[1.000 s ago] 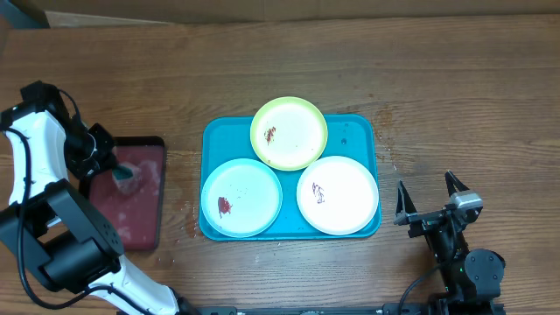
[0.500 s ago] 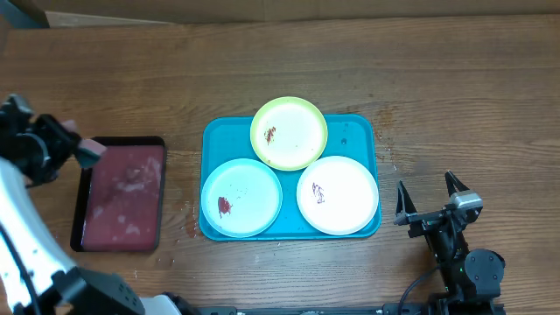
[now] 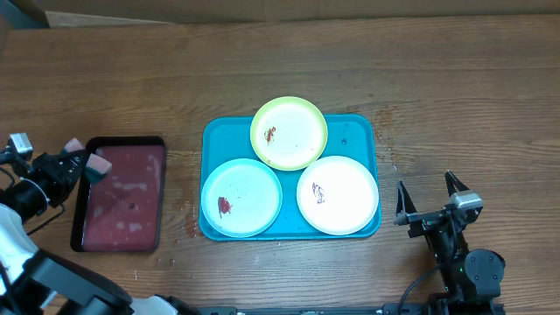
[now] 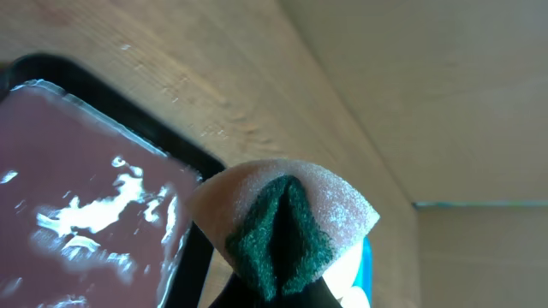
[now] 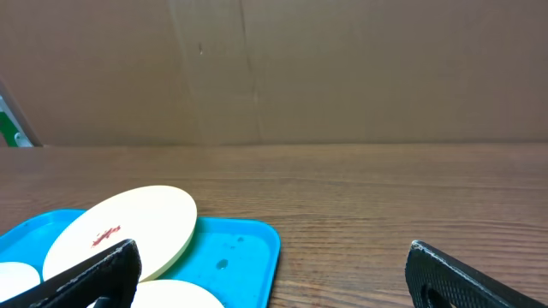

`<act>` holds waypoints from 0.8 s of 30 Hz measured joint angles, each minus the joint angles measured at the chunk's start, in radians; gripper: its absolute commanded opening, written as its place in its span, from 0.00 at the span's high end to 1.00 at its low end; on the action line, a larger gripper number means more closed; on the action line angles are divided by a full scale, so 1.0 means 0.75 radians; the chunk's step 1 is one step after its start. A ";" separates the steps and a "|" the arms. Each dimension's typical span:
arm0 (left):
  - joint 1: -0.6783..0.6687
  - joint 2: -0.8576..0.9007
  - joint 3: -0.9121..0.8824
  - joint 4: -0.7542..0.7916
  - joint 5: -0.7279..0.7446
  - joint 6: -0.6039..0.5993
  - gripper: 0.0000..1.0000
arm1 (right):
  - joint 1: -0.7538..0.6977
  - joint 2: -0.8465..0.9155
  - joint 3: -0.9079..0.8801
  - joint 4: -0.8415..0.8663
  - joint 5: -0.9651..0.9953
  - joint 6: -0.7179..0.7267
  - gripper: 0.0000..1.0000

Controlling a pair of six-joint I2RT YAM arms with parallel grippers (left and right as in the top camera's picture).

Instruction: Clean dirty plates on tray and stack at the side

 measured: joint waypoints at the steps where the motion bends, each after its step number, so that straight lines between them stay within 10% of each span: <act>1: -0.001 0.017 -0.007 0.023 0.029 0.007 0.96 | 0.000 0.000 0.000 0.000 0.000 0.001 0.00; 17: -0.001 0.241 -0.026 0.258 0.532 0.061 0.96 | 0.000 0.000 0.000 0.001 -0.001 0.001 0.00; 24: -0.001 0.241 -0.025 0.101 0.279 0.082 0.96 | 0.000 0.000 0.000 0.000 0.000 0.001 0.00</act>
